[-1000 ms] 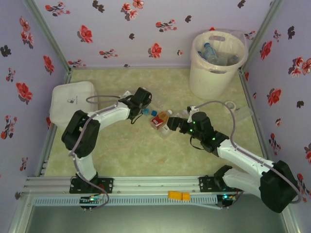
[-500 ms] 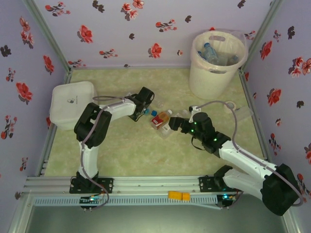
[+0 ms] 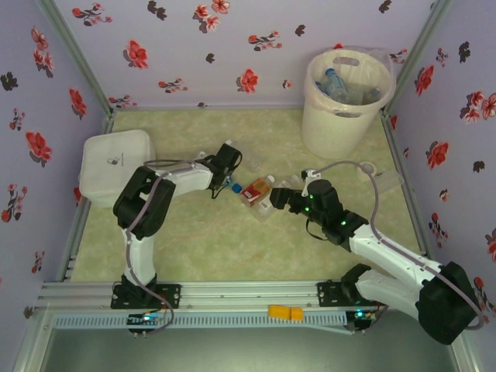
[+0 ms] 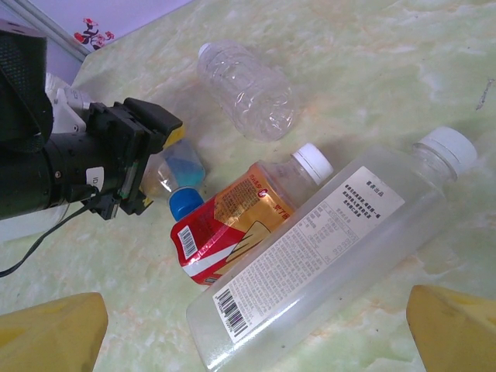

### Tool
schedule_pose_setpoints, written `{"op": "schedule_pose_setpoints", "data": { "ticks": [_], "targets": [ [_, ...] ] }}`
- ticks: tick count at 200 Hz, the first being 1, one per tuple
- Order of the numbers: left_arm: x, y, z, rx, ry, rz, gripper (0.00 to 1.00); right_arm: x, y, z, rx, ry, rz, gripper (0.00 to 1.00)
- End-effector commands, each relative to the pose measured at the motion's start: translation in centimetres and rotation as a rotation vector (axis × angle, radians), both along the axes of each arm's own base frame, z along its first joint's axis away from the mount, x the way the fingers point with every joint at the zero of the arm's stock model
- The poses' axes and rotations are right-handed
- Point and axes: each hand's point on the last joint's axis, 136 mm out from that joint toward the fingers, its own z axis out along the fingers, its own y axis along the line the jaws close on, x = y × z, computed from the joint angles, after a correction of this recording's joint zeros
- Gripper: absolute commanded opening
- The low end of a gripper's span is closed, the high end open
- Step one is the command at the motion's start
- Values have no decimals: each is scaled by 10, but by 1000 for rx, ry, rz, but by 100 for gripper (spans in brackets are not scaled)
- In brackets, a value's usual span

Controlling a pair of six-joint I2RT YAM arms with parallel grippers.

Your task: Put the plastic bottles in the bin

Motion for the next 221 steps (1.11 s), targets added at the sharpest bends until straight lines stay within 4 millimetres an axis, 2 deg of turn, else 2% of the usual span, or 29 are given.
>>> {"op": "schedule_pose_setpoints", "data": {
  "ticks": [1, 16, 49, 76, 100, 127, 163, 193, 221],
  "targets": [
    [4, 9, 18, 5, -79, -18, 49, 3, 11, 14, 19, -30, 37, 100],
    [4, 10, 35, 9, -132, -54, 48, 3, 18, 16, 36, -30, 64, 100],
    [-1, 11, 90, -4, -312, -171, 48, 4, 41, 24, 74, -43, 152, 100],
    [-15, 8, 145, -4, -458, -311, 48, 0, 71, 39, 125, -56, 290, 100],
    [-37, 10, 177, -11, -528, -399, 48, -9, 106, 50, 160, -58, 447, 97],
    [-61, 18, 192, -47, -564, -425, 49, -21, 145, 60, 177, -58, 595, 91],
    [-87, 32, 199, -103, -597, -402, 49, -29, 183, 60, 178, -53, 698, 81],
    [-95, 34, 194, -150, -606, -378, 51, -36, 206, 58, 203, -32, 752, 73],
    [-96, 29, 188, -178, -612, -368, 51, -35, 217, 55, 239, -33, 737, 69]
  ]
}}
